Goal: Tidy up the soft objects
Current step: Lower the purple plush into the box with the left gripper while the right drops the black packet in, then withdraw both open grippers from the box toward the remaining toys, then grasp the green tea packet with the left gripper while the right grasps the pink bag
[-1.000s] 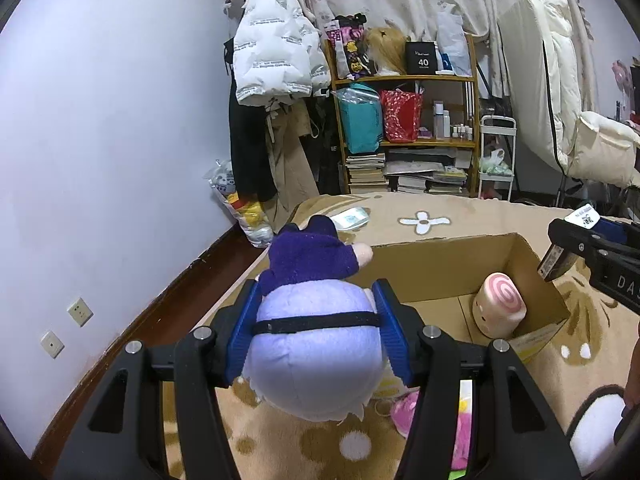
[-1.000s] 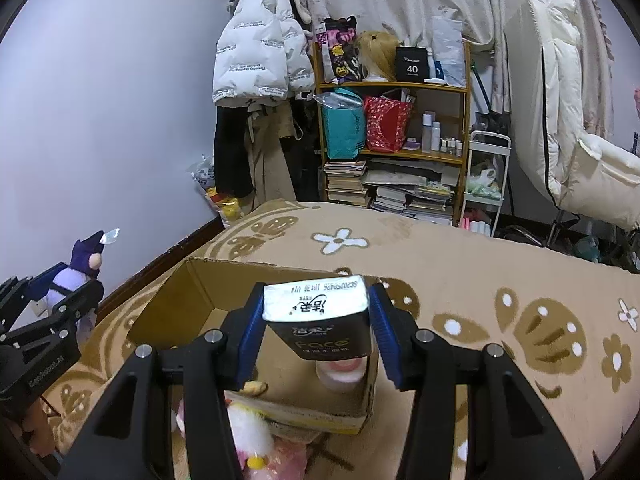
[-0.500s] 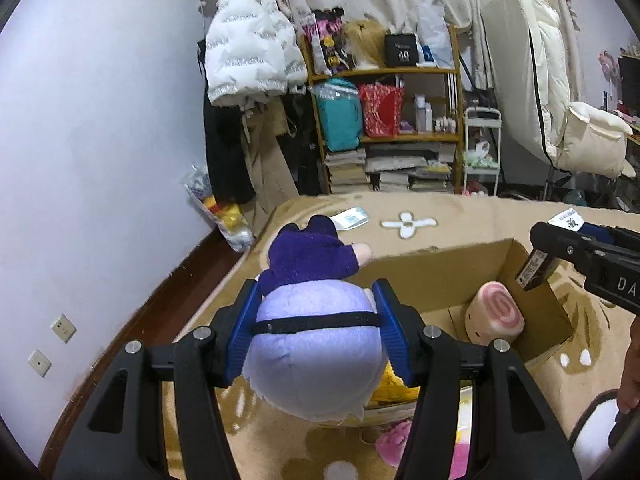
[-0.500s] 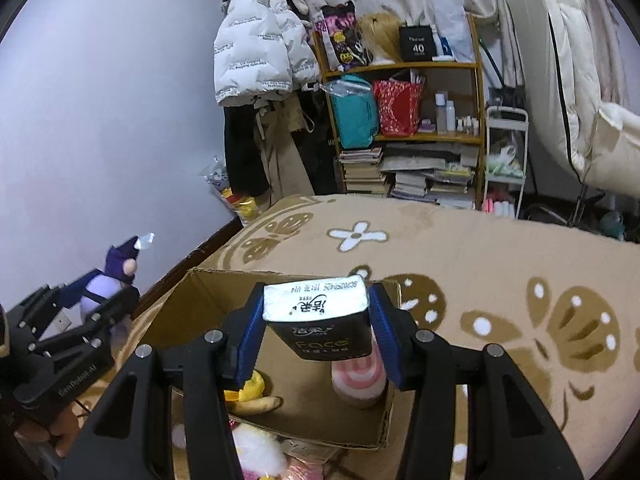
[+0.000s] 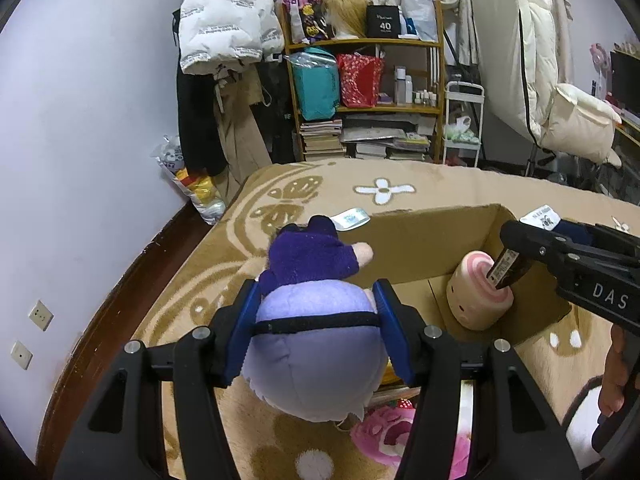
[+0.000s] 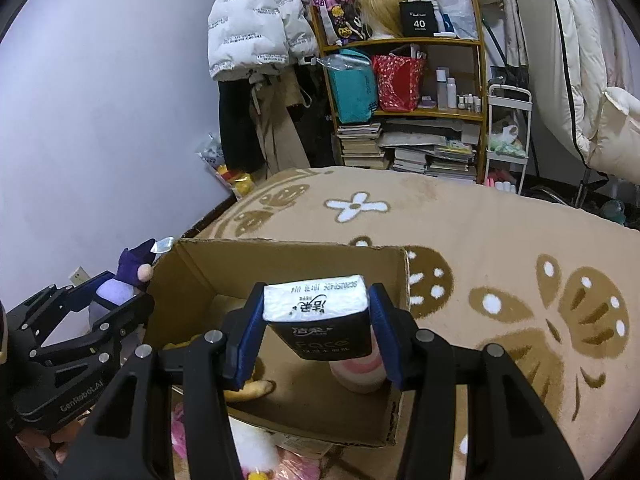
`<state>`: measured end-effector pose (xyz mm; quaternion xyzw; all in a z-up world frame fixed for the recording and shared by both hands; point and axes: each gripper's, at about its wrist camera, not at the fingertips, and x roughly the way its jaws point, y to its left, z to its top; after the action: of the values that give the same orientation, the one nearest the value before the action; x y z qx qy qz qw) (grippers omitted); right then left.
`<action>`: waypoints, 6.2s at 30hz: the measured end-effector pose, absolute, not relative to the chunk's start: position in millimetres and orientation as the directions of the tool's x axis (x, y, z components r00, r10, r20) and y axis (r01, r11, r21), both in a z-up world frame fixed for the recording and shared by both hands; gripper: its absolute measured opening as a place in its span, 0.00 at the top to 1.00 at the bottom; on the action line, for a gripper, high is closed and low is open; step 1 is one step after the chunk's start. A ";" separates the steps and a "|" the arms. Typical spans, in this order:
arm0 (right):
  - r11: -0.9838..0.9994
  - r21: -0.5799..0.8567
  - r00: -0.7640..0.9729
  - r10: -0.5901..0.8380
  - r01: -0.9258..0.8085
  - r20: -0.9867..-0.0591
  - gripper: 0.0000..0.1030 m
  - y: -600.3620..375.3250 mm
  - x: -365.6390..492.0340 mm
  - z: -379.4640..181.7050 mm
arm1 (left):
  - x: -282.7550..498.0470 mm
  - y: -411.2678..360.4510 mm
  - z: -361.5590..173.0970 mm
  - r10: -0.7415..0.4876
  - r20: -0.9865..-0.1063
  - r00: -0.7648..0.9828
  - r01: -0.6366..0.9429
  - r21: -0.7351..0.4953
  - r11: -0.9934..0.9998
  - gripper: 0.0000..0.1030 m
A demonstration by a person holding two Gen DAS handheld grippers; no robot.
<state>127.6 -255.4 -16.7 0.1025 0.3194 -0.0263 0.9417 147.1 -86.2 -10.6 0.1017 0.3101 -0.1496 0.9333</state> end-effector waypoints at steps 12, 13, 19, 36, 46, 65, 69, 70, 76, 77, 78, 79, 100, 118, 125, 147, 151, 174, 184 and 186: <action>0.981 0.162 0.770 0.019 0.110 -0.637 0.48 -252.2 129.5 -24.4 | 147.8 -91.9 -16.1 -0.241 -0.614 0.752 0.374 0.096 0.922 0.45; 0.981 0.160 0.770 0.019 0.109 -0.637 0.48 -251.5 128.8 -24.2 | 148.1 -91.9 -15.9 -0.249 -0.615 0.749 0.376 0.085 0.923 0.45; 0.982 0.156 0.770 0.019 0.105 -0.637 0.48 -249.8 127.7 -24.3 | 150.6 -90.7 -16.2 -0.286 -0.622 0.729 0.393 0.038 0.919 0.43; 0.967 0.221 0.791 0.039 0.123 -0.610 0.15 -257.0 118.0 -13.5 | 144.0 -84.4 -12.3 -0.222 -0.633 0.742 0.354 0.089 0.931 0.06; 0.962 0.238 0.779 0.048 0.133 -0.626 0.11 -252.8 96.0 -7.4 | 124.4 -65.9 1.3 -0.170 -0.637 0.752 0.303 0.105 0.947 0.03; 0.963 0.225 0.732 0.045 0.149 -0.680 0.11 -240.5 36.1 -1.3 | 61.9 -51.8 18.5 -0.136 -0.658 0.740 0.278 0.115 0.954 0.03; 0.966 0.212 0.720 0.042 0.147 -0.693 0.11 -234.2 26.5 -2.9 | 48.4 -51.5 17.7 -0.134 -0.662 0.738 0.280 0.119 0.953 0.03; 0.966 0.212 0.717 0.043 0.148 -0.696 0.11 -233.3 24.6 -3.5 | 45.4 -51.0 17.1 -0.135 -0.664 0.735 0.279 0.116 0.953 0.03; 0.963 0.219 0.690 0.053 0.155 -0.722 0.11 -228.6 15.9 -13.4 | 32.4 -44.6 7.2 -0.133 -0.689 0.713 0.276 0.101 0.956 0.03; 0.964 0.219 0.683 0.056 0.154 -0.728 0.11 -227.5 15.9 -15.4 | 30.7 -43.3 4.4 -0.128 -0.692 0.710 0.274 0.104 0.956 0.03; 0.964 0.217 0.679 0.058 0.152 -0.731 0.11 -226.3 15.5 -17.0 | 29.2 -42.8 1.7 -0.122 -0.696 0.707 0.272 0.108 0.956 0.03; 0.965 0.215 0.675 0.059 0.150 -0.736 0.11 -224.8 15.1 -18.8 | 28.8 -42.3 0.1 -0.119 -0.700 0.705 0.270 0.109 0.957 0.03; 0.961 0.214 0.518 0.093 0.178 -0.851 0.11 -228.2 28.6 -70.6 | 22.1 -66.8 -40.4 -0.106 -0.770 0.630 0.319 0.132 0.939 0.03; 0.963 0.205 0.399 0.121 0.174 -0.909 0.11 -226.3 50.1 -102.9 | 26.5 -91.7 -72.6 -0.190 -0.854 0.485 0.416 0.034 0.909 0.03; 0.958 0.214 0.362 0.134 0.190 -0.922 0.11 -230.3 55.2 -115.2 | 28.7 -100.6 -85.1 -0.225 -0.884 0.410 0.449 -0.020 0.893 0.03; 0.944 0.269 0.317 0.199 0.192 -0.927 0.22 -224.6 72.5 -141.5 | 43.3 -102.1 -124.8 -0.194 -0.946 0.261 0.401 -0.077 0.913 0.29; 0.948 0.258 0.318 0.190 0.186 -0.929 0.22 -219.4 74.8 -143.7 | 43.3 -98.3 -123.6 -0.197 -0.942 0.273 0.390 -0.079 0.917 0.29; 0.927 0.348 0.385 0.271 0.144 -0.882 0.75 -201.3 88.7 -141.6 | 39.4 -97.7 -116.0 -0.143 -0.933 0.330 0.387 -0.004 0.922 0.29; 0.944 0.290 0.463 0.188 0.158 -0.866 0.85 -211.3 70.1 -114.0 | 30.5 -86.6 -100.2 -0.117 -0.904 0.411 0.360 0.042 0.932 0.29; 0.945 0.279 0.484 0.165 0.173 -0.859 0.85 -222.2 61.0 -105.0 | 29.3 -83.7 -96.1 -0.117 -0.898 0.425 0.355 0.046 0.934 0.29</action>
<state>61.0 -222.2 -105.0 0.1665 0.5080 -0.0024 0.8451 29.3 -83.7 -96.1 0.1149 0.5174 -0.1411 0.8362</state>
